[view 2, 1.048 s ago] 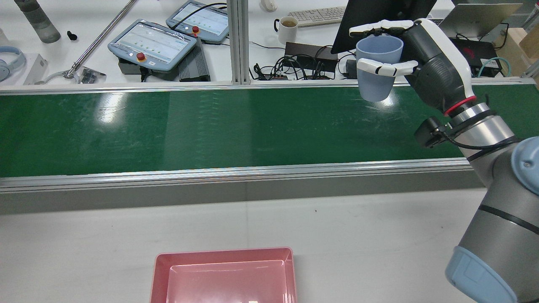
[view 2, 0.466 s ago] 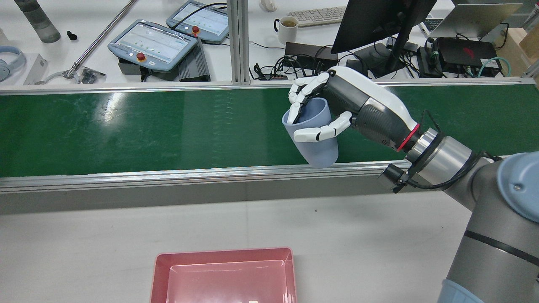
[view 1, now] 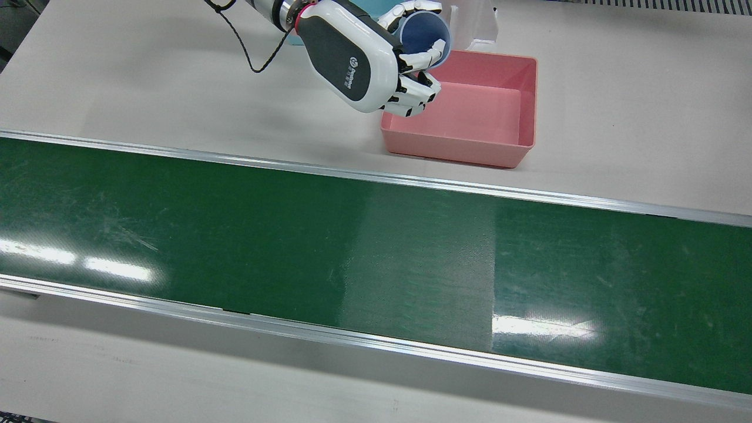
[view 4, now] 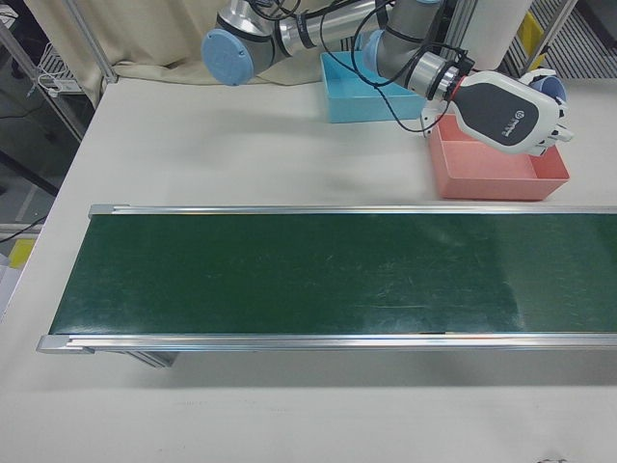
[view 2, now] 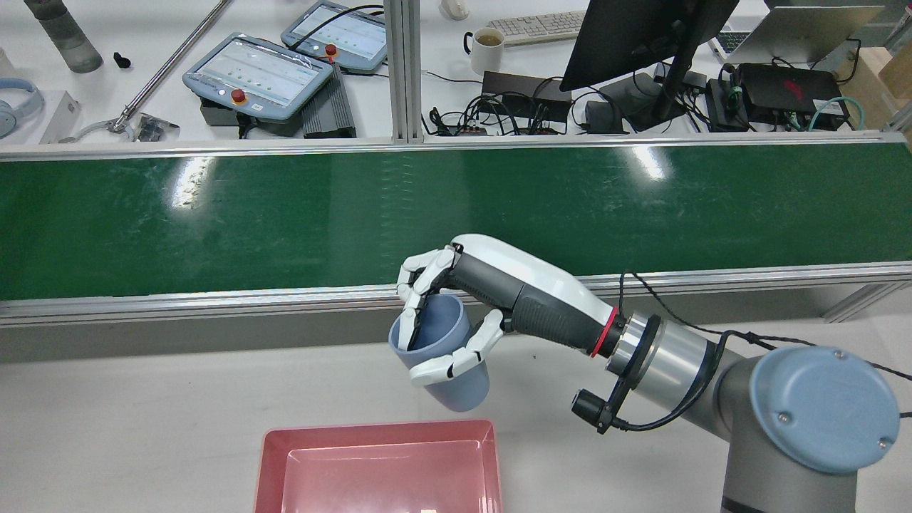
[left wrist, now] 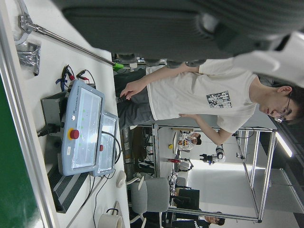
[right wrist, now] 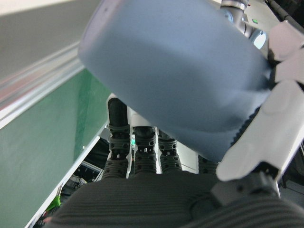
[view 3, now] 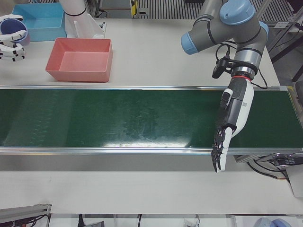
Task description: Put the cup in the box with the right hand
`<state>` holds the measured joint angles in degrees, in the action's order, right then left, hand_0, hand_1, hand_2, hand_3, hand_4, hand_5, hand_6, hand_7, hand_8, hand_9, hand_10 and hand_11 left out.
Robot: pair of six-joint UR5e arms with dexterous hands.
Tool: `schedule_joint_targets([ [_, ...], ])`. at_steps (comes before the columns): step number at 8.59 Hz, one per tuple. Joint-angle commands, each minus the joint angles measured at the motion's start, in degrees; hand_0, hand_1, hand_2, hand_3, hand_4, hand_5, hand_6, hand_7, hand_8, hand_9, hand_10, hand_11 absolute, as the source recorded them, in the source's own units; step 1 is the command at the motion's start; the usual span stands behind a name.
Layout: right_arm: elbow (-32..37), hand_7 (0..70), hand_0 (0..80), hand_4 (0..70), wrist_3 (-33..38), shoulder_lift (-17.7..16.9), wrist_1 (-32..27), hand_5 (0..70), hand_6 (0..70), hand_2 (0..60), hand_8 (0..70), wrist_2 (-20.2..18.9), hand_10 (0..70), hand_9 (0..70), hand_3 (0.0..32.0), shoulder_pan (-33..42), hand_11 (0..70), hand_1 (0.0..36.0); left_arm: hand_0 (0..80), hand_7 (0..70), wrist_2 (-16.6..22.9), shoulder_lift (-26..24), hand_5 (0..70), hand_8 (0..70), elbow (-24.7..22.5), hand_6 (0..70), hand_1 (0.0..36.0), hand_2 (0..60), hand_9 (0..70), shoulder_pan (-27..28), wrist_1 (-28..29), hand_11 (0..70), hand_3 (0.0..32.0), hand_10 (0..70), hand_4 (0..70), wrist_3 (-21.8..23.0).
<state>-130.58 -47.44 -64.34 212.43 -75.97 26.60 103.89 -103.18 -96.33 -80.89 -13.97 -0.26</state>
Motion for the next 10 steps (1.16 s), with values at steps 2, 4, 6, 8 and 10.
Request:
schedule_joint_targets([
  [2, 2.42, 70.0, 51.4, 48.7, -4.94, 0.8, 0.09, 3.3, 23.5, 0.0, 18.0, 8.38, 3.9, 40.4, 0.0, -12.19, 6.1, 1.6, 0.0, 0.0, 0.0, 0.0, 0.0, 0.0, 0.09, 0.0, 0.0, 0.0, 0.0, 0.03, 0.0, 0.0, 0.0, 0.0, 0.0, 0.0],
  [4, 6.2, 45.8, 13.5, 24.0, -4.42, 1.32, 0.0, 0.0, 8.1, 1.6, 2.1, 8.56, 0.0, 12.9, 0.0, -12.36, 0.0, 0.0, 0.0, 0.0, 0.0, 0.0, 0.0, 0.0, 0.09, 0.0, 0.0, 0.0, 0.0, 0.03, 0.0, 0.0, 0.0, 0.0, 0.0, 0.0],
  [6, 7.09, 41.2, 0.0, 7.3, -4.24, 2.12, 0.0, 0.0, 7.2, 3.5, 3.5, 8.47, 0.0, 14.4, 0.0, -12.98, 0.0, 0.0, 0.0, 0.0, 0.0, 0.0, 0.0, 0.0, 0.09, 0.0, 0.0, 0.0, 0.0, 0.03, 0.09, 0.0, 0.0, 0.0, 0.0, 0.0],
  [8, 4.39, 70.0, 34.7, 38.0, -1.8, 1.6, 0.35, 0.8, 14.4, 0.0, 9.3, 8.47, 0.0, 26.4, 0.0, -12.02, 0.0, 0.6, 0.0, 0.0, 0.0, 0.0, 0.0, 0.0, 0.09, 0.0, 0.0, 0.0, 0.0, 0.03, 0.0, 0.0, 0.0, 0.0, 0.0, 0.0],
  [10, -1.83, 70.0, 67.3, 18.2, -0.38, -2.07, 2.28, 12.7, 24.9, 60.0, 20.7, 8.3, 3.8, 42.7, 0.0, -5.63, 9.1, 36.0, 0.0, 0.0, 0.0, 0.0, 0.0, 0.0, 0.09, 0.0, 0.0, 0.0, 0.0, 0.03, 0.0, 0.0, 0.0, 0.0, 0.0, 0.0],
])
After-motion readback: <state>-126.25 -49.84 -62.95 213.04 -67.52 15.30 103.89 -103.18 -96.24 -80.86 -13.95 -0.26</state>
